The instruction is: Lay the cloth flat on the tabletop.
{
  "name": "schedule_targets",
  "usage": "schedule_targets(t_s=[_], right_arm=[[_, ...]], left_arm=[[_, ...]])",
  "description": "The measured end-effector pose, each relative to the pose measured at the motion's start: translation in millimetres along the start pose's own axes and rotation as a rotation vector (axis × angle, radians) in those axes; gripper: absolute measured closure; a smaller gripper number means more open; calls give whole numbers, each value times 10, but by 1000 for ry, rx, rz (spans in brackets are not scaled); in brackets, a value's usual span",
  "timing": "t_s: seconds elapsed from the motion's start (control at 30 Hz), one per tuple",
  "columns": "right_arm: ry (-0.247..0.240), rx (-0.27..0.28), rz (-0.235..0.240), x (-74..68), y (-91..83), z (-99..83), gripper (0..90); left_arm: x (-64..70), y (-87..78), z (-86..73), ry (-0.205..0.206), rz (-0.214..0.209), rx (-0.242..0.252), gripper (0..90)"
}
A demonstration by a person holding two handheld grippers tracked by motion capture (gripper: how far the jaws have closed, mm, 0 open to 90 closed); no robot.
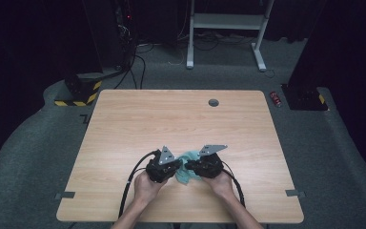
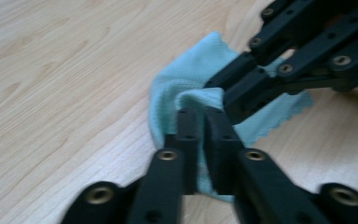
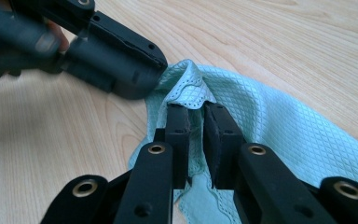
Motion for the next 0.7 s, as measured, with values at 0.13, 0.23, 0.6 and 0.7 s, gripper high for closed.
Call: schedule_targets(t_s=[0.13,0.23,0.6,0.7], right_arm=[[-19,2,-8,-32,8,35,893],[-38,-2,-14,-63,21,64,900],[-16,8,-16,-36,-18,-24,825],[-11,-10,-7,-27,-11,-69,765]], left_arm=[[13,24,3,0,3,-7,718],[-17,41,16,-5,-4,-6,809],[-47,28,16,2,-27,-10,888],[-76,13,8,-5,-33,-2,888]])
Point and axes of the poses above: each handheld gripper's, and its own axes: y roughly forward along the jaws, z roughly out of its top, x roughly to its right, the point moved 1 cm from there along y, roughly forward along the jaws, and after that the axes turned 15 degrees about -x, right-handed, at the moved point
